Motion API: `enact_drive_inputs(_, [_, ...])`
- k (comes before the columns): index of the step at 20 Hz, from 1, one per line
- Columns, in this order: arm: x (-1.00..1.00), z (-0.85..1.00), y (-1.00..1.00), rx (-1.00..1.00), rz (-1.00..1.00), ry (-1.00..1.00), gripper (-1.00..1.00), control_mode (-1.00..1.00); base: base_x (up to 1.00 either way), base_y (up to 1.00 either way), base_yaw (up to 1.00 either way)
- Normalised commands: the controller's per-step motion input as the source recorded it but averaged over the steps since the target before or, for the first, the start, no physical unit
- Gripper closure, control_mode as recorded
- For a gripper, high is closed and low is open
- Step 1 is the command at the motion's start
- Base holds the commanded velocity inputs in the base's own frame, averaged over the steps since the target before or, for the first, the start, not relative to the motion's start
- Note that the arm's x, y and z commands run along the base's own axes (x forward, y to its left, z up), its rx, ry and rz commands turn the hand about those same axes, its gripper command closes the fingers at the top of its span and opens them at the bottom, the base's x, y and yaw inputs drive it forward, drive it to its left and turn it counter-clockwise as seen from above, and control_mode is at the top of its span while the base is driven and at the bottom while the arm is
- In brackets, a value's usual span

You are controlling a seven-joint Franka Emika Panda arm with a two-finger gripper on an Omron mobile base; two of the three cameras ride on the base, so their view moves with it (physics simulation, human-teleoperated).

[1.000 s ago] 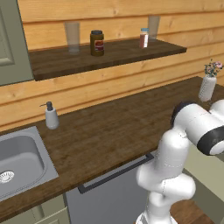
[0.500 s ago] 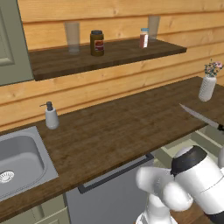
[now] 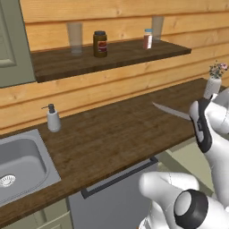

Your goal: Pick up the knife from the drawer and place it on the cutting board. Then place the meat from the plate to the cutting board.

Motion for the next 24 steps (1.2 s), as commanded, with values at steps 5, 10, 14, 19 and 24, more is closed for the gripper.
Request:
enact_drive_inputs(5, [0.00, 0.00, 0.00, 0.00, 0.00, 0.00, 1.00, 1.00, 0.00, 0.60, -0.64])
enact_drive_inputs(10, [0.00, 0.00, 0.00, 0.00, 0.00, 0.00, 1.00, 1.00, -0.20, 0.10, -0.85])
enact_drive_inputs(14, [0.00, 0.00, 0.00, 0.00, 0.00, 0.00, 1.00, 1.00, -0.24, 0.00, -0.87])
enact_drive_inputs(19, [0.00, 0.00, 0.00, 0.00, 0.00, 0.00, 1.00, 1.00, -0.08, -0.55, -0.72])
enact_drive_inputs(24, [0.00, 0.00, 0.00, 0.00, 0.00, 0.00, 1.00, 1.00, 0.00, -1.00, -0.41])
